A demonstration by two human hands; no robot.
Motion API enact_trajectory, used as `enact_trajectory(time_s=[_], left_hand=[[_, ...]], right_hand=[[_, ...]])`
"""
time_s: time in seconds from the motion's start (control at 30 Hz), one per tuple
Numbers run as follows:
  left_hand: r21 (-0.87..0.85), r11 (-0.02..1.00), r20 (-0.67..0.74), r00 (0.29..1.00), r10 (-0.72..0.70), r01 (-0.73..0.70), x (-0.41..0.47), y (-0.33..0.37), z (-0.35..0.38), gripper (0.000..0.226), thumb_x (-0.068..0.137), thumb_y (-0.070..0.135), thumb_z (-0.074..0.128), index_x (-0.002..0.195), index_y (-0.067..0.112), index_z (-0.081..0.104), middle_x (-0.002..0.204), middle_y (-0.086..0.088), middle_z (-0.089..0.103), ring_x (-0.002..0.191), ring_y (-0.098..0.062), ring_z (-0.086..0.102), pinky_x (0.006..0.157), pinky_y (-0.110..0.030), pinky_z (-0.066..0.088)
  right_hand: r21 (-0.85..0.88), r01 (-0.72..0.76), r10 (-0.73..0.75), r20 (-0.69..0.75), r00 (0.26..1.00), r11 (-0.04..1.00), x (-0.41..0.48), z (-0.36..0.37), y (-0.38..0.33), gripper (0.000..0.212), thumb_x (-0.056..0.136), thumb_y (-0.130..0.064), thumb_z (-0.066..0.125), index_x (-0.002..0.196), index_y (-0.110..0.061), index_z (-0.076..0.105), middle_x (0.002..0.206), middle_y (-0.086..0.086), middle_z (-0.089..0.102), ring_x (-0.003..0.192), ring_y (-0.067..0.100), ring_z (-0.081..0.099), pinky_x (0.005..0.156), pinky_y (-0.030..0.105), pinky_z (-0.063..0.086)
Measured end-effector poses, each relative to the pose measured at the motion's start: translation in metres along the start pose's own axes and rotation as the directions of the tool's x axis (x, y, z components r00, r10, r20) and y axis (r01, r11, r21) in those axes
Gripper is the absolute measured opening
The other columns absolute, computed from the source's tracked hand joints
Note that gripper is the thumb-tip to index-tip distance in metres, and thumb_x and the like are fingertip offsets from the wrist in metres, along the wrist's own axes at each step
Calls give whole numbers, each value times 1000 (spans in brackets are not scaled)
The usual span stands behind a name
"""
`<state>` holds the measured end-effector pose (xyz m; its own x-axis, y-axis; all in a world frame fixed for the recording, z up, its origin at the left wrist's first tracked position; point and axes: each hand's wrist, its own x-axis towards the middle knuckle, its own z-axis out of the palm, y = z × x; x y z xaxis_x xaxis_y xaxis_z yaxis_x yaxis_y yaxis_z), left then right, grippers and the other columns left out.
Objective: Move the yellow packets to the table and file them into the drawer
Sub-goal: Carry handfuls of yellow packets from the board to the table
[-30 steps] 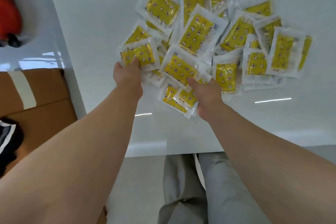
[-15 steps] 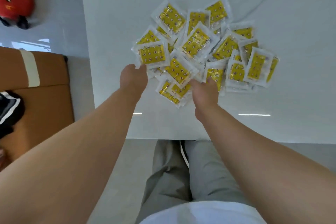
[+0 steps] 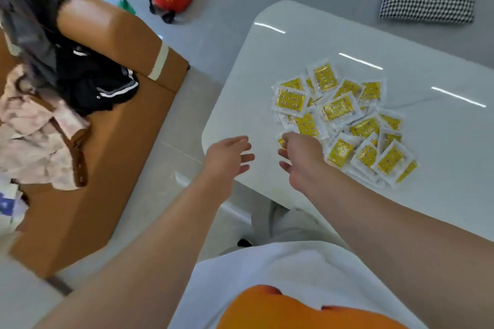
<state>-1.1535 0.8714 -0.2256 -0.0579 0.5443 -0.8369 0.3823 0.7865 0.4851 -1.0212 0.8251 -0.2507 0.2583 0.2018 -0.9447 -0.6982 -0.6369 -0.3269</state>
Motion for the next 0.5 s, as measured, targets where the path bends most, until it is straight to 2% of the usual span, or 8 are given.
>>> enact_trajectory(time_s=[0.2,0.33,0.4,0.43,0.47,0.5], left_hand=[[-244,970,-156,987,-36,-3,-63,-18,-57,20,101,14,55,114,14,70,109,-3,72,93,-19,72,72,-29,54],[-400,913,-246,969,-21,-82,-107,-44,-85,18,101,14,55,112,12,69,102,-2,69,87,-18,69,76,-30,54],[-463,878,-292,956,-20,-123,-129,-67,-96,18,101,13,55,111,12,69,99,-2,68,89,-19,68,80,-31,54],[-497,856,-306,952,-19,-142,-140,-82,-102,18,101,14,56,112,12,70,100,-2,68,91,-20,67,79,-31,55],[-536,828,-328,945,-20,-168,-154,-103,-108,18,100,15,56,112,12,70,101,-2,68,91,-20,67,76,-31,54],[-559,808,-346,938,-24,-186,-166,-118,-111,18,100,15,57,113,13,70,102,-1,68,90,-20,67,72,-30,53]], right_hand=[[-162,112,-86,160,983,980,-71,34,9,6,95,-20,57,90,-20,60,87,2,59,85,20,59,72,35,45],[-267,213,-137,276,951,940,-115,45,34,11,97,-18,56,86,-20,58,90,1,59,86,18,59,74,35,46],[-306,259,-153,330,931,916,-134,45,55,11,96,-15,55,87,-12,61,89,3,55,85,19,55,73,34,44],[-317,279,-160,356,921,906,-142,43,69,15,95,-12,54,95,0,62,86,4,52,81,19,52,70,33,42],[-331,302,-166,379,910,894,-153,39,88,26,94,-9,53,108,13,56,81,4,47,75,19,47,65,31,38],[-348,326,-178,395,901,879,-159,36,102,34,92,-6,53,116,18,49,76,3,42,70,19,41,61,29,32]])
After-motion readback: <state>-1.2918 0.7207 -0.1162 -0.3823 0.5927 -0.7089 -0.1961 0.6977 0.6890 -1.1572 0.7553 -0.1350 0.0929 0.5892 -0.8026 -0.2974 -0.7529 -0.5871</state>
